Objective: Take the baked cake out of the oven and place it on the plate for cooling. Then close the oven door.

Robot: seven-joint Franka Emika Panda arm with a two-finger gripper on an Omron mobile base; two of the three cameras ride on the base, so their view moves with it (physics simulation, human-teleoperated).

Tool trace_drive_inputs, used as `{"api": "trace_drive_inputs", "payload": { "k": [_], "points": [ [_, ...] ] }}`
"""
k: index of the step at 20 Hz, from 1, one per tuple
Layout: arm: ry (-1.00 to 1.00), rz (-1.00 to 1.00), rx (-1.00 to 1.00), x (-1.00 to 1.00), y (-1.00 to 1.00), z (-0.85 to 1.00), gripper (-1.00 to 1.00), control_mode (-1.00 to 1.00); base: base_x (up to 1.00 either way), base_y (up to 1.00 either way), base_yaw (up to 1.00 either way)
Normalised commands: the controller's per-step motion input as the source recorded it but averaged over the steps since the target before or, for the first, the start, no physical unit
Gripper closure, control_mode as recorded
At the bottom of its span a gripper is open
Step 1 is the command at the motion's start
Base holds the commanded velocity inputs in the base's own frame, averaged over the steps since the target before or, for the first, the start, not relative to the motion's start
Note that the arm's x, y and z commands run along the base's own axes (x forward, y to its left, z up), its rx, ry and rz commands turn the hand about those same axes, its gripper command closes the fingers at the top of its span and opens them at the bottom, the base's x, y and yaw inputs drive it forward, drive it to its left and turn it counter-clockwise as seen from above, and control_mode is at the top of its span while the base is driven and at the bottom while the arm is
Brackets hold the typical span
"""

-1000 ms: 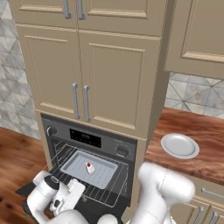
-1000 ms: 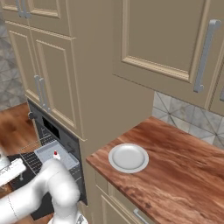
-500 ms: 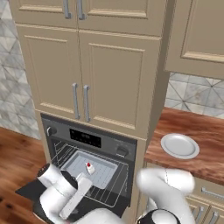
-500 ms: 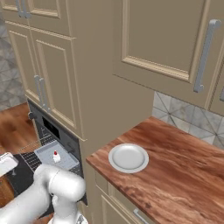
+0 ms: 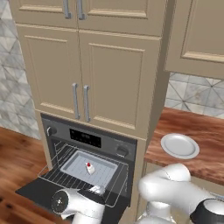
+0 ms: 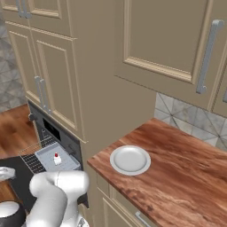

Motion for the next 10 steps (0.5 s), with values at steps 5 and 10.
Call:
{"api": "trace_drive_inputs", "payload": {
  "k": [5, 10],
  "points": [
    [-0.36, -0.29, 0.19, 0.42, -0.11, 0.30, -1.00, -1.00, 0.00, 0.00, 0.00],
    [-0.09, -0.29, 0.02, 0.22, 0.16, 0.34, -1.00, -1.00, 0.00, 0.00, 0.00]
  ]
}}
